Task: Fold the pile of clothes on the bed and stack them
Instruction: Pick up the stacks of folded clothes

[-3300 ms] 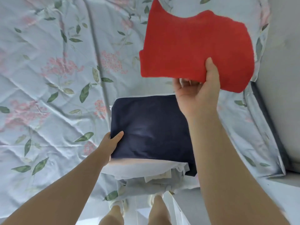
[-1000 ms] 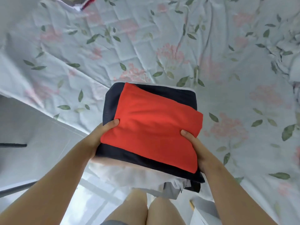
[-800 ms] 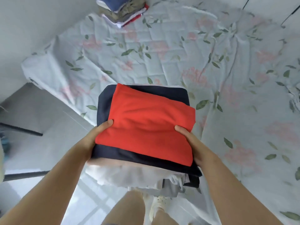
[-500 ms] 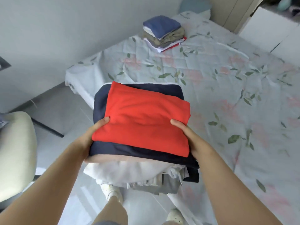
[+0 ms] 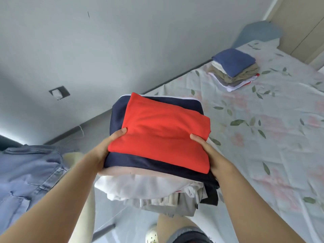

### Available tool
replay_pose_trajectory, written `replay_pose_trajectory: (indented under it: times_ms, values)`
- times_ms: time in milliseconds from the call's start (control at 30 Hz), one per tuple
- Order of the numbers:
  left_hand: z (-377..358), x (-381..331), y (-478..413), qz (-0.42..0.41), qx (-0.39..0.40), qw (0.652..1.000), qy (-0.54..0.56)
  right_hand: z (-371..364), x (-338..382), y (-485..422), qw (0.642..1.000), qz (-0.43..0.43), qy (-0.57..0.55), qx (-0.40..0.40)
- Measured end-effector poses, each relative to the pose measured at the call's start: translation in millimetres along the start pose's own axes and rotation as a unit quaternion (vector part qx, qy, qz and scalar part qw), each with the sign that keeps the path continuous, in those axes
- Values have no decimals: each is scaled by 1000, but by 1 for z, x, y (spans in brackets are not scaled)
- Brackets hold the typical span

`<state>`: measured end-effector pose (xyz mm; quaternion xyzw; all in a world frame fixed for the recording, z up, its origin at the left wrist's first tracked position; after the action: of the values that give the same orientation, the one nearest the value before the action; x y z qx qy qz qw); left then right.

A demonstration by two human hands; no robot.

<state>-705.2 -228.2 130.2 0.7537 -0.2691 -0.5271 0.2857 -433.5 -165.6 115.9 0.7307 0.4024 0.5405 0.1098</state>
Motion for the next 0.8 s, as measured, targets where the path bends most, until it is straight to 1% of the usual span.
replay_pose_trajectory:
  times_ms: [100, 233, 467, 633, 800]
  values:
    - [34, -51, -39, -7, -9, 1000, -7, -19, 30, -62, 1000, -27, -2, -15]
    - [61, -134, -101, -3, -9, 999, -33, -33, 85, -142, 998, -52, -10, -29]
    - [94, -268, -213, 18, 16, 996, -83, -49, 172, -248, 996, -15, -28, -82]
    - [104, -359, -300, 35, 74, 983, -162, -56, 208, -310, 982, 35, -99, -155]
    - [83, -432, -371, 67, 166, 947, -268, -63, 221, -339, 949, 62, -189, -245]
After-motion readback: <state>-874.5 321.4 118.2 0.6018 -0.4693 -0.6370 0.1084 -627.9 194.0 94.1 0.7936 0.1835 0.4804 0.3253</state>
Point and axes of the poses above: each hand's wrist, its own y-axis away from the middle knuckle, its own z-axis out of the back of the hand, x = y × z, the point moved 2 cm from there along -y, towards the middle knuckle, and after that the axes turned 11 degrees about x, right-handed, at the moved point
